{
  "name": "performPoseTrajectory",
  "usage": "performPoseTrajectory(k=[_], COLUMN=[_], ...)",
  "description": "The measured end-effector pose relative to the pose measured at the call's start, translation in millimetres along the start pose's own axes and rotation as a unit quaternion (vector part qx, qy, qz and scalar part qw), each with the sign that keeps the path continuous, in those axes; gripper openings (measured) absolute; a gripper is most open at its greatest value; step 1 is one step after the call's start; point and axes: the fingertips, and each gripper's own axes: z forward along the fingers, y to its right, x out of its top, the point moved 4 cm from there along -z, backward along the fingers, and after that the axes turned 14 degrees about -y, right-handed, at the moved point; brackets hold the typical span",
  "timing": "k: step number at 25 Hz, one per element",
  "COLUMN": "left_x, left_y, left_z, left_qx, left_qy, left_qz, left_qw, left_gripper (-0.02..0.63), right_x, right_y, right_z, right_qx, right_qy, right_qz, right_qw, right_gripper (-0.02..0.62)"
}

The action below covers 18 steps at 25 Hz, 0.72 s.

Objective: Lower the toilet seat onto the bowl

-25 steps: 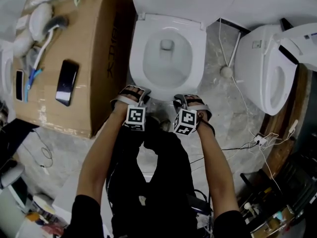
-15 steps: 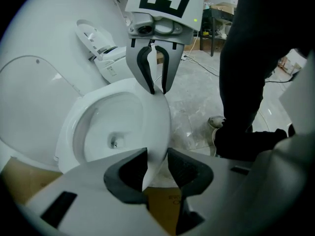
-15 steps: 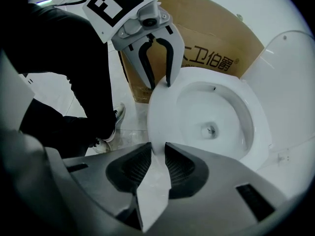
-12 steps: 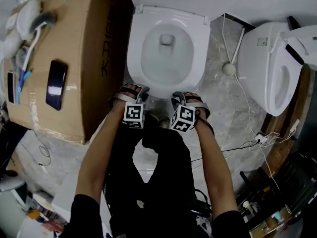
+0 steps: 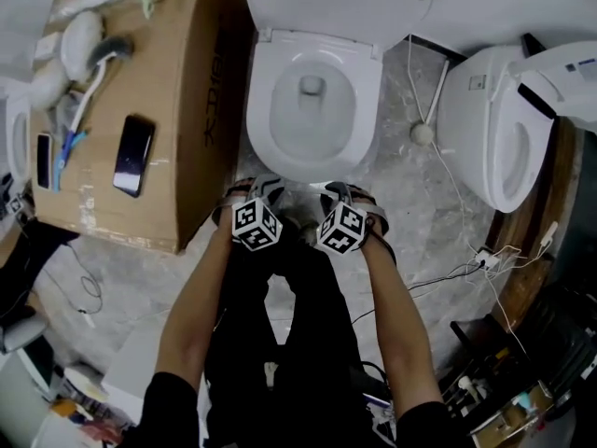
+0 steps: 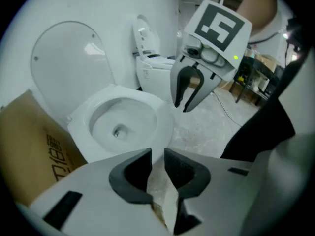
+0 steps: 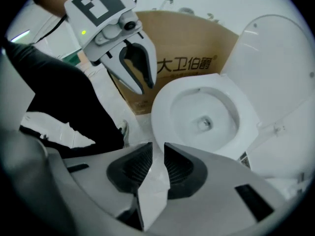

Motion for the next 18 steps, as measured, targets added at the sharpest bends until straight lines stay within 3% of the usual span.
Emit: performPoseTrajectory(k=[2, 4, 9, 11, 14, 18], left_x=[10, 19, 34, 51, 72, 80], left_y=[1, 1, 2, -12, -41, -52], left_z=[-47, -99, -233, -301, -397, -506], left_qx=[0.007, 0.014, 0.06, 0.093, 0.139, 0.167], left_qy=[0.037, 0.076, 0.155, 0.206, 0.288, 0.361], left_qz=[-0.053, -0.102, -0.171, -0.192, -0.222, -0.243], left_qw=[0.9979, 0.9918, 0.9712, 0.9549, 0.9212, 0.8848], left_gripper=[0.068, 0.048, 0.032, 0.028, 0.023, 0.023], right_x=[2, 4, 5, 12, 23, 31], right_y=[2, 7, 13, 19, 34, 33], right_z=[-45, -98, -245, -310, -396, -499], right_qx=[-0.003, -0.006, -0.04, -0.063, -0.102, -0.135], right_qy=[0.038, 0.085, 0.193, 0.241, 0.311, 0.382], right_qz=[0.071, 0.154, 0.322, 0.359, 0.389, 0.418], right_qw=[0.997, 0.984, 0.926, 0.899, 0.861, 0.813], right_gripper=[0.084, 0.052, 0.026, 0.023, 0.021, 0.021])
